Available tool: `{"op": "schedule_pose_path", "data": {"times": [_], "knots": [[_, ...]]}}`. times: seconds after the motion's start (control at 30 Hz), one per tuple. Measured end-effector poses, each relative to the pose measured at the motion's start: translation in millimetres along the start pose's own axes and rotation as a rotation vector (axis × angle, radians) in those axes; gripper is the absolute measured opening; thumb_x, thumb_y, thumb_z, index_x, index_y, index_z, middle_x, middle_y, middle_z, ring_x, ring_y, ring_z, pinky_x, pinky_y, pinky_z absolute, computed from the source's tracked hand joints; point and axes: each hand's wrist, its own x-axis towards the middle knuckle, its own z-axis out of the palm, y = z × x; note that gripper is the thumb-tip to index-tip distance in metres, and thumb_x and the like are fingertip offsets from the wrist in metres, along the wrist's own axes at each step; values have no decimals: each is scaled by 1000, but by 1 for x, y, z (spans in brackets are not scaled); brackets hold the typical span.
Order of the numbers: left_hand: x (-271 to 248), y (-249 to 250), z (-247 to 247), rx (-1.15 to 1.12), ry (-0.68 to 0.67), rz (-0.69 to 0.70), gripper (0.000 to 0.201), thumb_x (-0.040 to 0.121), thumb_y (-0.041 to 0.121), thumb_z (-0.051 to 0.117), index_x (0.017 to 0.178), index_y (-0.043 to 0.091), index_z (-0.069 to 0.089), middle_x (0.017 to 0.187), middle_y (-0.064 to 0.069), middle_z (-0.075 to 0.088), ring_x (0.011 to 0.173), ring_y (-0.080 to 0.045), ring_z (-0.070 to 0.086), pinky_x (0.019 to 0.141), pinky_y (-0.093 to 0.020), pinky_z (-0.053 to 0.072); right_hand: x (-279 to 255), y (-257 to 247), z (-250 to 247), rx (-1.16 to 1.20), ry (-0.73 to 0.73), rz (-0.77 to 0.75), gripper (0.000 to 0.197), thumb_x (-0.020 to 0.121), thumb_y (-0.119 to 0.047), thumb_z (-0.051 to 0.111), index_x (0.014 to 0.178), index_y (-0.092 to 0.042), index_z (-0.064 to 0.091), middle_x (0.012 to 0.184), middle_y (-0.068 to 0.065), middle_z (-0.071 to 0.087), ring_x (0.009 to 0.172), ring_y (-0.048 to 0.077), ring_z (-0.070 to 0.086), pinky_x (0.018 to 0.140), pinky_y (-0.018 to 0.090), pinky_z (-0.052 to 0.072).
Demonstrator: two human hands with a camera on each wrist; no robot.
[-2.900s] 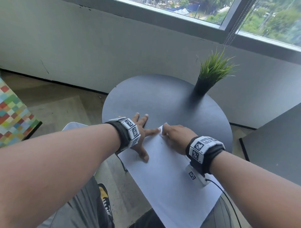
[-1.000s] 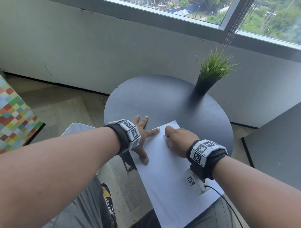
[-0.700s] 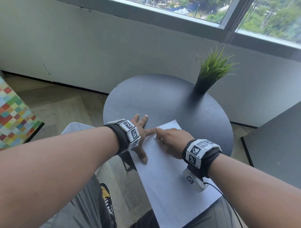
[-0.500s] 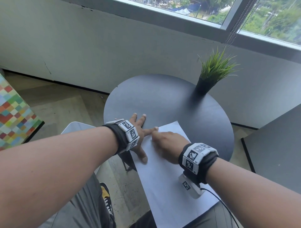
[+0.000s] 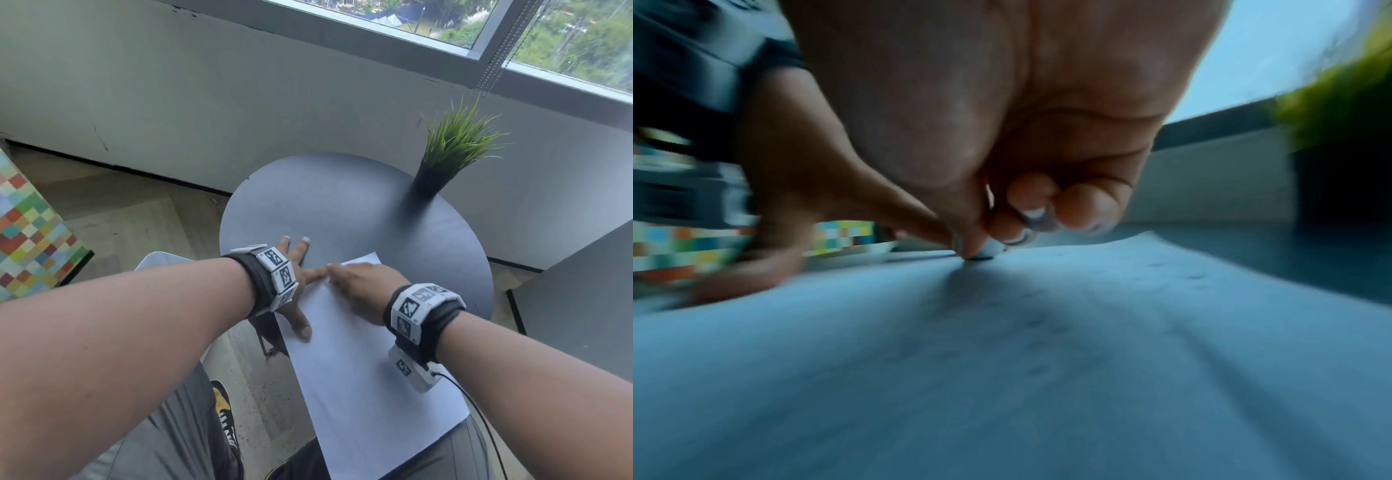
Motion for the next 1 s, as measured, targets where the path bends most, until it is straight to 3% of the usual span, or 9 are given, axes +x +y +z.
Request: {"op": "schedule_pose_path", "data": {"times": [0.07,0.2,0.37,0.53,0.6,0.67,0.77,0.87,1.0], "knots": [[0,0,1,1,1,-6,132,51,86,70,145,58,-19,160,-9,-27,147,-44,-17,110,-68,19,1,5,0,-9,37,46,17,94,-17,41,110,-16,46,94,7,56,94,34,60,72,38,49],[-1,0,1,6,-6,-6,133,48,88,68,143,59,-20,160,-8,-29,147,-44,-18,110,-70,18,-17,-25,13,26,-62,-251,11,94,-16,49,103,-21,49,93,-5,53,92,25,57,73,35,43],[2,1,1,25,7,-5,130,49,87,69,144,59,-16,161,-11,-25,147,-46,-14,111,-68,18,2,6,8,23,63,-1,15,94,-20,42,108,-20,47,103,4,62,96,31,61,72,37,48],[-1,2,-2,45,-13,-12,134,48,90,67,144,57,-21,160,-11,-28,146,-47,-15,111,-68,17,-16,-26,18,65,-63,-178,17,93,-16,49,110,-19,49,105,6,63,97,30,60,78,39,47],[0,3,-2,55,-3,-11,134,49,89,67,145,56,-20,161,-13,-25,146,-47,-12,111,-68,18,-6,-9,9,71,-37,-41,24,93,-16,46,117,-20,47,108,7,62,99,31,60,77,38,48],[1,3,-1,51,5,-14,133,50,88,67,145,57,-19,161,-13,-24,147,-47,-11,111,-67,18,-1,6,3,65,28,83,18,93,-16,43,111,-17,46,102,9,61,96,32,60,69,34,44],[-1,3,-1,55,-11,-22,133,48,89,67,144,57,-21,161,-13,-25,146,-48,-12,111,-68,17,-15,-13,7,26,-32,-53,25,90,-9,44,115,-13,46,104,9,61,95,31,58,73,35,44],[-1,4,-3,68,-18,-19,135,46,91,65,144,57,-22,160,-14,-26,146,-49,-12,111,-68,17,-37,-27,16,53,-134,-242,17,91,-11,47,107,-15,47,99,4,57,87,27,51,72,36,40],[0,4,-4,42,-27,-20,136,44,91,67,144,57,-21,161,-12,-24,146,-49,-9,112,-68,20,-22,7,9,66,-10,7,19,100,-33,37,106,-17,45,102,8,61,91,31,56,75,40,48]]}}
